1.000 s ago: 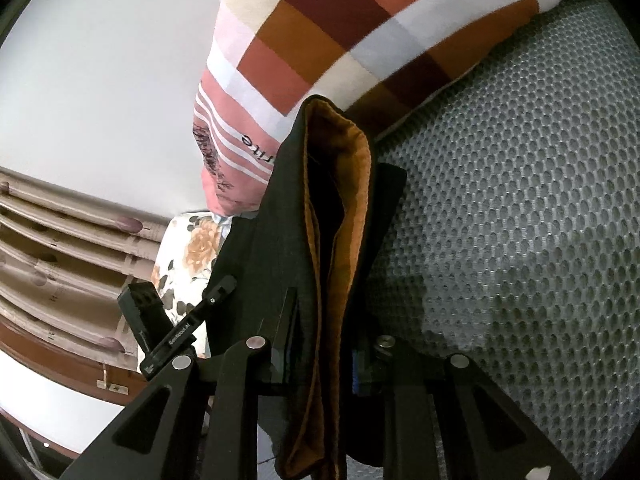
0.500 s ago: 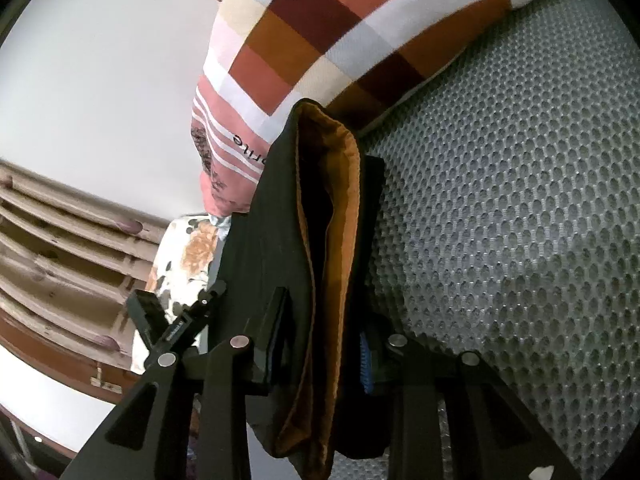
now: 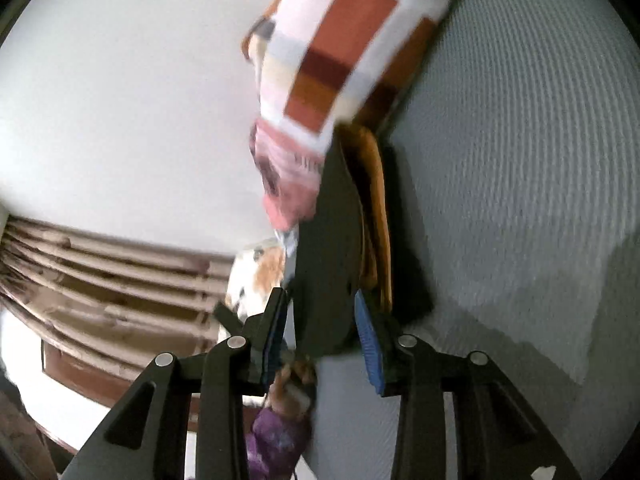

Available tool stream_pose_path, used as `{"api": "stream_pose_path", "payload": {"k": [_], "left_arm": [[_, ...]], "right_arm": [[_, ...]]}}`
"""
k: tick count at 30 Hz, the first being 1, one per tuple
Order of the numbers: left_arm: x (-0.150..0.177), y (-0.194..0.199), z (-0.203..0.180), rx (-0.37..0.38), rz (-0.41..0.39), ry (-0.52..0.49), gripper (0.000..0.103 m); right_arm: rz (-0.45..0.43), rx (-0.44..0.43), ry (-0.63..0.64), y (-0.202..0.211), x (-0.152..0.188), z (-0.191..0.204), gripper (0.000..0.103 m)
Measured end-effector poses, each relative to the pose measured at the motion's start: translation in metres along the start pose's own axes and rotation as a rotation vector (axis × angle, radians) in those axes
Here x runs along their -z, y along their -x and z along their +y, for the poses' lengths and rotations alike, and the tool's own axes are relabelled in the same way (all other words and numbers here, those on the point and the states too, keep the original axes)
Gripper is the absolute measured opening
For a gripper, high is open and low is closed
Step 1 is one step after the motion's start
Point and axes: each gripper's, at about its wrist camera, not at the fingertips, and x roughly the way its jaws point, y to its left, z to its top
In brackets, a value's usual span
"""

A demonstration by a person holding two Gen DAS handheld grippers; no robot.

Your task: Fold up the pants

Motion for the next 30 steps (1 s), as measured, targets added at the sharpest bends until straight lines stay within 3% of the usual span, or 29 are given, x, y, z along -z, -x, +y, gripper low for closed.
{"api": "stream_pose_path", "payload": {"k": [5, 11, 15, 17, 18, 19, 24, 27, 30], "left_arm": [[-0.001, 0.001, 0.001, 0.0, -0.007, 0.002, 0.085], [-0.001, 0.002, 0.001, -0.004, -0.01, -0.001, 0.085], [0.0, 0.002, 0.001, -0.001, -0.013, -0.002, 0.086], [0.001, 0.001, 0.001, 0.001, -0.015, -0.003, 0.087], [0.001, 0.002, 0.001, 0.002, -0.017, -0.001, 0.087], [0.001, 0.002, 0.002, 0.001, -0.019, 0.001, 0.088], [0.001, 0.004, 0.004, 0.002, -0.032, 0.014, 0.091], [0.001, 0.004, 0.003, 0.0, -0.031, 0.009, 0.091], [0.001, 0.004, 0.002, -0.007, -0.031, 0.005, 0.091]], "right_arm": [[0.005, 0.009, -0.023, -0.017, -0.005, -0.002, 0.034], [0.019, 0.121, 0.012, -0.04, -0.014, 0.005, 0.034], [0.021, 0.149, 0.028, -0.05, -0.014, 0.009, 0.034], [0.011, 0.173, 0.042, -0.054, -0.016, 0.011, 0.03], [0.052, 0.191, 0.047, -0.055, -0.016, 0.01, 0.015], [0.056, 0.209, 0.048, -0.058, -0.016, 0.011, 0.011], [0.072, 0.157, 0.061, -0.048, 0.003, 0.023, 0.009], [0.089, 0.225, 0.045, -0.052, 0.004, 0.003, 0.008], [0.079, 0.152, -0.059, -0.053, -0.003, -0.024, 0.006]]}}
